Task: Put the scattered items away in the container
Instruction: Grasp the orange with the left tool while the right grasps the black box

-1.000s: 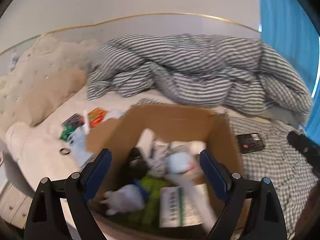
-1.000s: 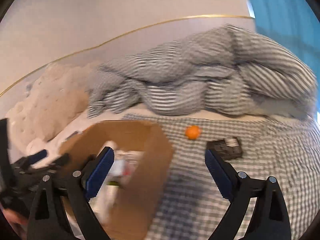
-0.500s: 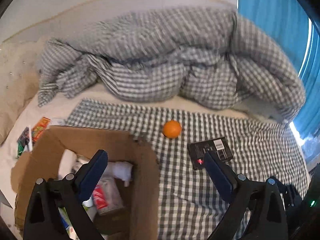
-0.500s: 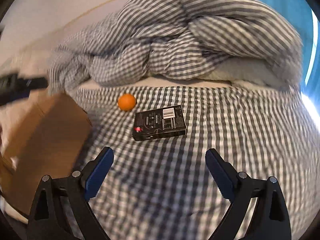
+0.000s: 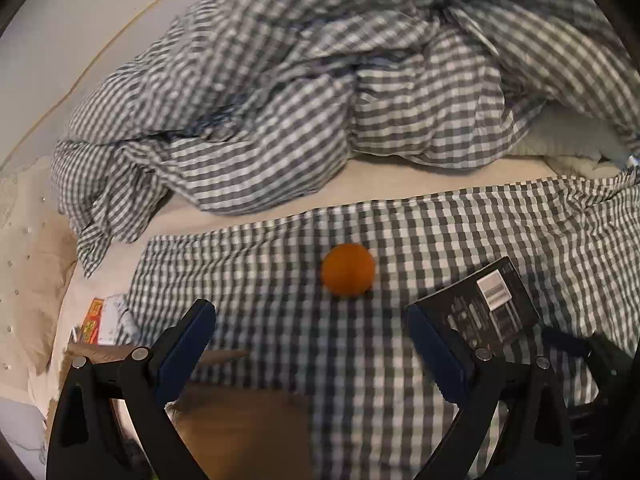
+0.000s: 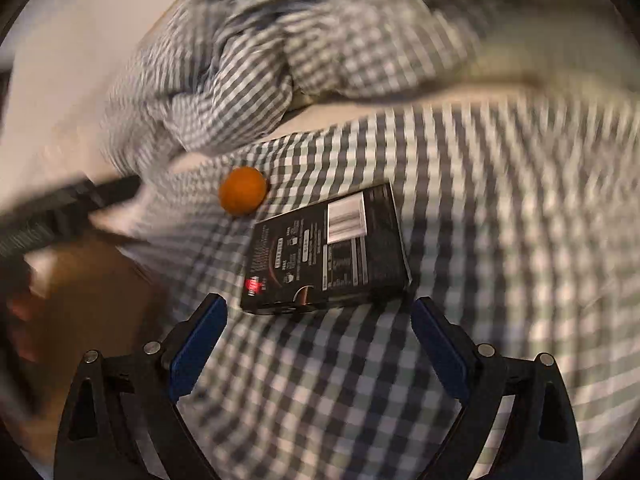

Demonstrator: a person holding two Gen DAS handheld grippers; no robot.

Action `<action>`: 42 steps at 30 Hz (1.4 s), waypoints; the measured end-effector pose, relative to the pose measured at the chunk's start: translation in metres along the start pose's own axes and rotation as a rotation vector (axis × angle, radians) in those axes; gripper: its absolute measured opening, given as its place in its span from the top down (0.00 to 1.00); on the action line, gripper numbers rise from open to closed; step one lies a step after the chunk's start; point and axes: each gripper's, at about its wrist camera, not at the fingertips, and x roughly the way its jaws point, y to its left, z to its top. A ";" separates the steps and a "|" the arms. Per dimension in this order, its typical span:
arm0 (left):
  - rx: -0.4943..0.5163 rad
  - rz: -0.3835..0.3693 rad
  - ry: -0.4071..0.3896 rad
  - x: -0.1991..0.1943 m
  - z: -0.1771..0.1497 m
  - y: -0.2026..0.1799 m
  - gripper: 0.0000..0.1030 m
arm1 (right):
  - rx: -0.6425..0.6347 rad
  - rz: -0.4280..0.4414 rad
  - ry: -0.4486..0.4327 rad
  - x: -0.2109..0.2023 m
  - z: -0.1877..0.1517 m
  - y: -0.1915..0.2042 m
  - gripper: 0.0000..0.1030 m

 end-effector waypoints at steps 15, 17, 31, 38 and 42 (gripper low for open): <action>-0.140 0.017 0.089 0.065 0.016 -0.004 0.04 | 0.294 0.189 -0.030 0.029 0.024 -0.044 0.09; -0.141 0.044 0.116 0.075 0.015 -0.006 0.04 | 0.325 0.188 -0.047 0.030 0.025 -0.046 0.09; -0.115 0.051 0.167 0.124 0.015 -0.015 0.08 | 0.499 0.138 0.008 0.044 0.027 -0.051 0.10; -0.169 -0.009 0.249 0.147 0.006 -0.011 0.18 | 0.447 0.078 -0.032 0.045 0.031 -0.040 0.29; -0.122 -0.054 0.239 0.141 0.009 -0.021 0.47 | 0.476 0.198 -0.009 0.054 0.027 -0.051 0.66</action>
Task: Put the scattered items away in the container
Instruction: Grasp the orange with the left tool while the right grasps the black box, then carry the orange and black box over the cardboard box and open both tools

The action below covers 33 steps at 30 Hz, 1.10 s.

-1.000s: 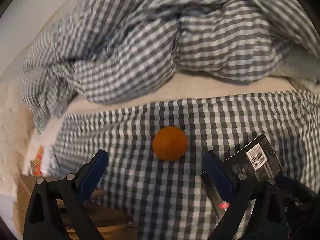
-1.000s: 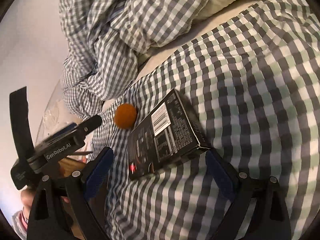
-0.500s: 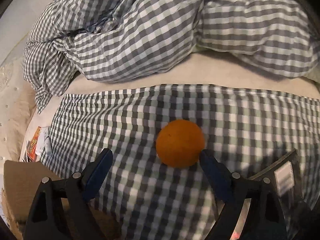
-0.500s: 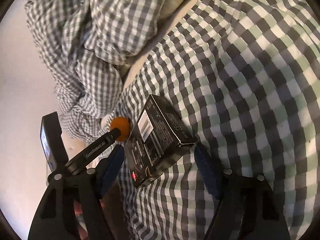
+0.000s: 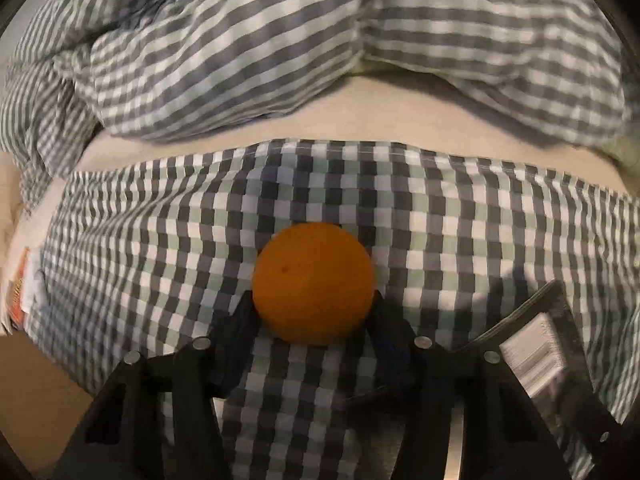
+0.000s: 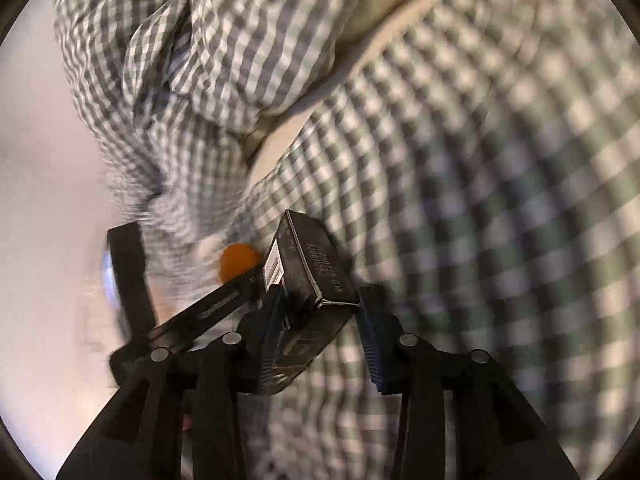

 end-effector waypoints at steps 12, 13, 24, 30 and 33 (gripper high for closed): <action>-0.046 -0.046 0.022 0.006 -0.006 0.008 0.47 | 0.048 0.112 0.006 0.014 0.003 -0.001 0.70; -0.054 -0.050 0.023 0.005 -0.006 0.009 0.47 | 0.030 0.121 -0.001 0.011 0.001 0.003 0.72; -0.074 -0.068 -0.003 -0.041 -0.024 0.042 0.48 | -0.321 -0.121 -0.156 -0.073 -0.034 0.076 0.76; -0.031 -0.122 -0.121 -0.111 -0.051 0.039 0.48 | -0.563 -0.331 -0.267 -0.135 -0.081 0.122 0.76; -0.044 -0.196 -0.177 -0.157 -0.072 0.048 0.48 | -0.648 -0.372 -0.308 -0.166 -0.106 0.142 0.76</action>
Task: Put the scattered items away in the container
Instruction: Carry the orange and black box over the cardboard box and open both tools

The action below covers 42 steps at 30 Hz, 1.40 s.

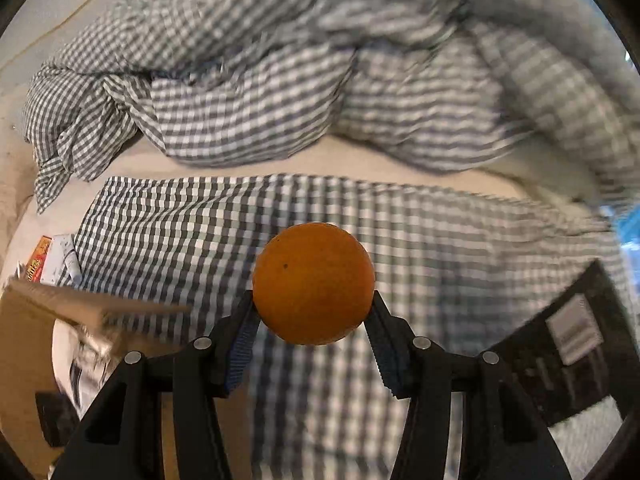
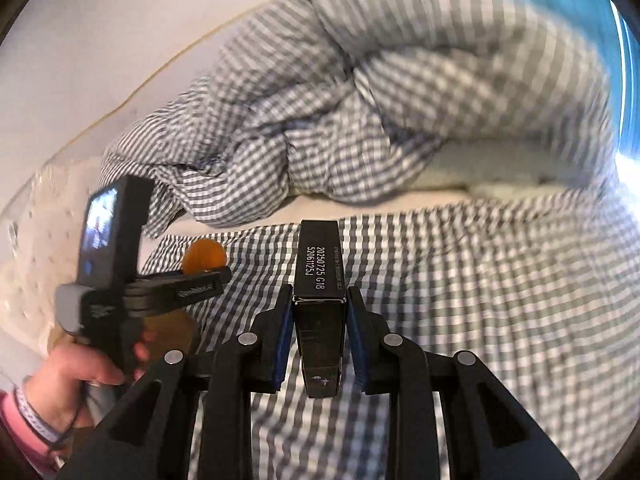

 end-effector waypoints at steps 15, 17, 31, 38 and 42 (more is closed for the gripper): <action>-0.048 -0.024 -0.224 -0.184 -0.073 0.071 0.47 | -0.186 0.090 -0.154 -0.139 -0.010 0.131 0.76; -0.068 -0.010 -0.224 -0.193 -0.082 0.095 0.47 | -0.218 0.130 -0.147 -0.141 -0.015 0.160 0.76; -0.184 0.080 -0.171 -0.164 -0.137 0.221 0.47 | -0.366 0.268 0.031 -0.051 -0.068 0.300 0.76; -0.167 0.083 -0.175 -0.133 -0.149 0.230 0.40 | -0.358 0.247 0.025 -0.021 -0.067 0.304 0.58; -0.108 0.160 -0.308 -0.157 -0.148 0.215 0.02 | -0.336 0.171 -0.143 -0.047 -0.061 0.297 0.11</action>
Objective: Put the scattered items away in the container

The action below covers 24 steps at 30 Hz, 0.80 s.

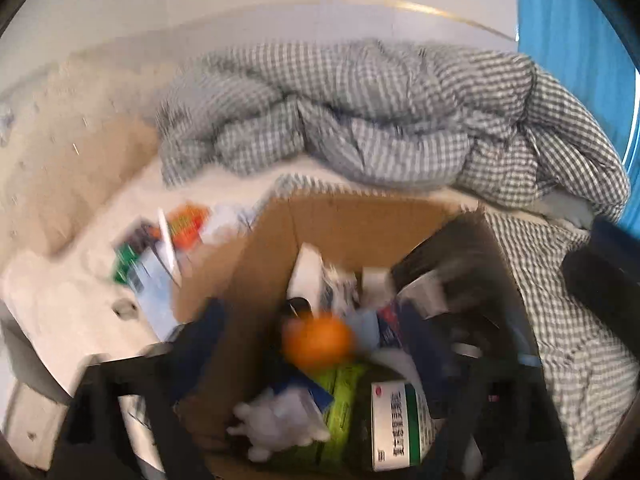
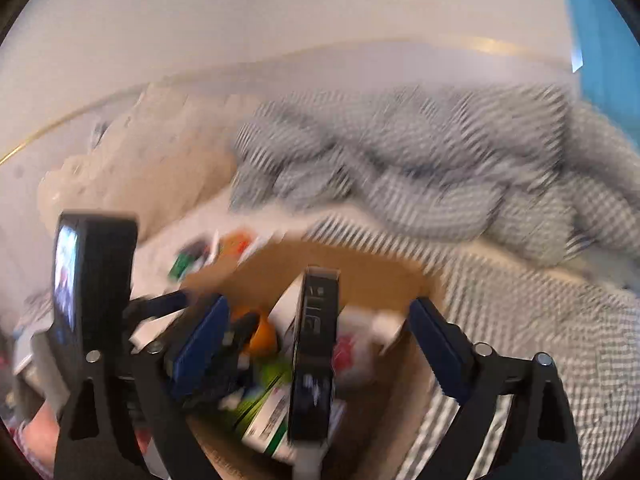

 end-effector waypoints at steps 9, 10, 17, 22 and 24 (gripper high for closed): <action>0.091 0.013 -0.173 -0.076 0.005 -0.045 0.00 | 0.030 -0.046 -0.135 -0.082 0.010 -0.027 0.08; 0.086 0.009 -0.180 -0.081 0.004 -0.052 0.00 | 0.032 -0.070 -0.145 -0.091 0.005 -0.033 0.07; -0.001 -0.080 -0.175 -0.108 -0.039 -0.092 0.00 | 0.082 -0.313 -0.113 -0.137 -0.058 -0.082 0.01; 0.021 -0.107 -0.170 -0.121 -0.065 -0.123 0.00 | 0.146 -0.470 -0.040 -0.161 -0.109 -0.114 0.00; 0.063 -0.091 -0.192 -0.130 -0.066 -0.135 0.00 | 0.169 -0.486 -0.051 -0.178 -0.113 -0.119 0.00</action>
